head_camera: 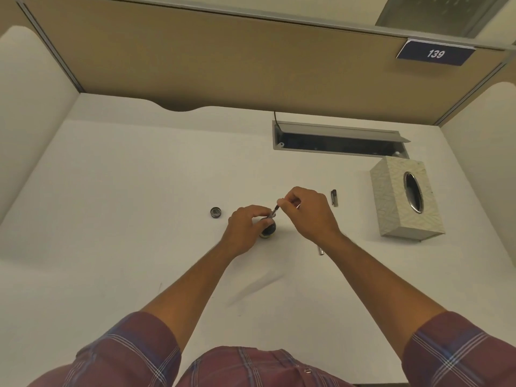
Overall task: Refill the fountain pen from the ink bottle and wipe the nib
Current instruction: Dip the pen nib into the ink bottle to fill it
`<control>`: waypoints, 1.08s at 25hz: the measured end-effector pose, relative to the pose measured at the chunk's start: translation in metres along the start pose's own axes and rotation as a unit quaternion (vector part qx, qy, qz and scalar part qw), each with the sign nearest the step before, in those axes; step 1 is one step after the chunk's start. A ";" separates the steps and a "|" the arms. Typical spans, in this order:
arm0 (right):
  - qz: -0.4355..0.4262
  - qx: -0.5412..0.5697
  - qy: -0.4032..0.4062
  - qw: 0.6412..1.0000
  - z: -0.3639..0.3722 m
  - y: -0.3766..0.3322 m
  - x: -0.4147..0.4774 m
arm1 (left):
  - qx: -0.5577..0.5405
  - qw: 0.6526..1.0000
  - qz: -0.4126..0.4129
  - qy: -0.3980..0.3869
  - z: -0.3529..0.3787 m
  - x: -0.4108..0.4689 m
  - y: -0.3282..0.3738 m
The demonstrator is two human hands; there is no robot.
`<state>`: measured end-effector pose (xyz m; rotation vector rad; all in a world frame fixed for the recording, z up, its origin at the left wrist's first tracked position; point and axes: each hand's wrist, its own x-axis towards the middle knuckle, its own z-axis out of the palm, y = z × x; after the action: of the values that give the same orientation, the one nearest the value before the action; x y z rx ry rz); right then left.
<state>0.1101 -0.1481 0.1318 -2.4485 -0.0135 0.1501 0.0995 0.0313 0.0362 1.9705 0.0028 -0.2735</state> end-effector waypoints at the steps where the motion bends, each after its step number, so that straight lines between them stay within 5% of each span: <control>1: -0.003 -0.004 0.000 1.000 0.000 0.000 0.002 | -0.006 1.000 0.002 0.002 0.001 0.001 -0.001; 27: -0.041 -0.073 -0.005 0.996 0.016 -0.004 0.015 | -0.044 0.999 0.020 -0.011 0.003 0.005 -0.006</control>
<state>0.1229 -0.1343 0.1203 -2.5890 -0.1327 0.1281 0.1032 0.0304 0.0284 1.8789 -0.0380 -0.2642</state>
